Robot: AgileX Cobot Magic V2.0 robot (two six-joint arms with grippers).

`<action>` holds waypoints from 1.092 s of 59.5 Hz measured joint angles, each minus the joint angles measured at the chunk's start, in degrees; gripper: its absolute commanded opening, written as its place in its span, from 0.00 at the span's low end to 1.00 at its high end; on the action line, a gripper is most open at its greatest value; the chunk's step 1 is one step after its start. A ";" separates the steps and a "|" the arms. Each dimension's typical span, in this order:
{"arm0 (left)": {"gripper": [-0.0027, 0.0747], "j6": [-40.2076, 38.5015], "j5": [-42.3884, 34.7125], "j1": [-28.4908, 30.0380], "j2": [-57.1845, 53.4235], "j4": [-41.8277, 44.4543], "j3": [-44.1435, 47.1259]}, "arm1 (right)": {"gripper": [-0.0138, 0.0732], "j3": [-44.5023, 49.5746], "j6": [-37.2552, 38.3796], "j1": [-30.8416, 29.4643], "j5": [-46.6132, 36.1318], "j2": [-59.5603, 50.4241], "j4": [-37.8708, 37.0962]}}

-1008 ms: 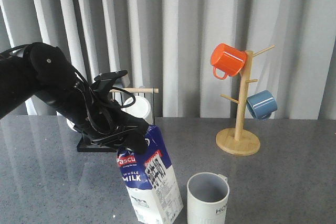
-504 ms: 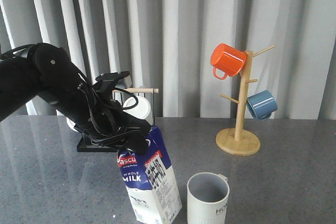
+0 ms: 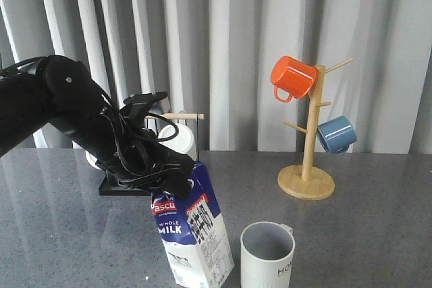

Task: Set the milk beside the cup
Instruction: 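Carry the milk carton with the left gripper beside the white mug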

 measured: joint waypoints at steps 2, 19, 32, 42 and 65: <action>0.56 0.00 0.00 0.00 0.00 0.00 0.00 | 0.15 0.00 0.00 0.00 0.00 0.00 0.00; 0.77 0.00 0.42 0.00 0.00 0.06 0.00 | 0.15 0.00 0.00 0.00 0.00 0.00 0.00; 0.78 0.00 0.44 0.00 0.00 0.06 0.00 | 0.15 0.00 0.00 0.00 0.00 0.00 0.00; 0.78 0.00 0.44 0.00 0.00 0.00 0.00 | 0.15 0.00 0.00 0.00 0.00 0.00 0.00; 0.78 0.00 0.44 0.00 -1.35 -1.78 0.05 | 0.15 0.00 0.00 0.00 0.06 0.00 0.00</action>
